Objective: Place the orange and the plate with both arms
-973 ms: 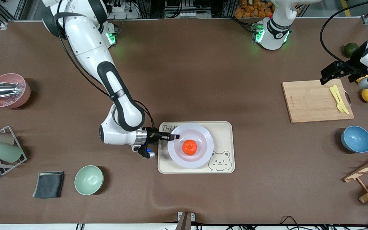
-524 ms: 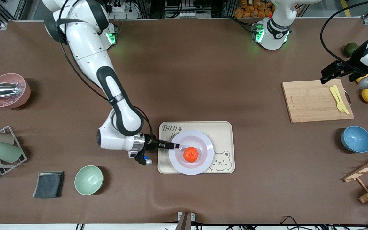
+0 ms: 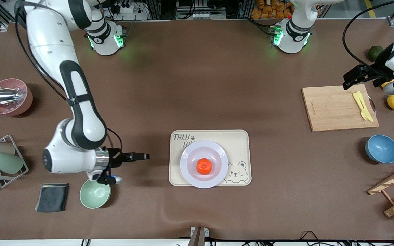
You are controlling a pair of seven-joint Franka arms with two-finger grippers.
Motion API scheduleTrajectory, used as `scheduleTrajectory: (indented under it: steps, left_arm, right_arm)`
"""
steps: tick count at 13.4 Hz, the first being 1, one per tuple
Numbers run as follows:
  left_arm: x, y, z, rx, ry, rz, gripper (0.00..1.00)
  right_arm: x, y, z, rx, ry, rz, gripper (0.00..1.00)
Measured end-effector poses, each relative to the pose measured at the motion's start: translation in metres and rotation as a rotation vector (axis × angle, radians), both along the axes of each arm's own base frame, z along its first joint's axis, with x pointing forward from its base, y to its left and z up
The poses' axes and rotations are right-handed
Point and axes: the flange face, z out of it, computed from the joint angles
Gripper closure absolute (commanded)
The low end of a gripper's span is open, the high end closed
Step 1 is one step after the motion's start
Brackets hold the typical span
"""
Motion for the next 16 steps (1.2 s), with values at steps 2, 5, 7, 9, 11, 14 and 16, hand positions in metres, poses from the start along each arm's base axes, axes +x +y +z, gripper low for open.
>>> scheduleTrajectory:
  steps: [2,5,7,9,11,14,16]
  left_arm:
    - [0.0,0.0,0.001,0.0,-0.003,0.0,0.0]
    - [-0.002,0.0,0.006,0.0,-0.013,-0.001,0.0]
    - [-0.004,0.0,0.01,0.0,-0.02,-0.002,0.0]
    - [-0.006,0.0,0.015,-0.001,-0.029,-0.002,0.0]
    - [-0.008,-0.001,0.019,0.0,-0.035,-0.002,0.0]
    - [-0.008,-0.001,0.019,0.0,-0.035,-0.004,0.0]
    - [-0.009,-0.002,0.019,0.0,-0.035,-0.004,0.0]
  right_arm:
    - [-0.012,-0.021,0.051,-0.177,-0.055,0.106,0.0]
    - [-0.052,-0.078,0.128,-0.319,-0.051,0.143,0.0]
    - [-0.083,-0.139,0.183,-0.386,-0.034,0.12,0.0]
    - [-0.116,-0.18,0.244,-0.429,-0.036,0.089,0.0]
    - [-0.145,-0.208,0.289,-0.433,-0.047,0.039,0.0]
    - [-0.173,-0.224,0.317,-0.435,-0.018,-0.041,0.0]
    - [-0.181,-0.219,0.322,-0.426,0.007,-0.058,0.0]
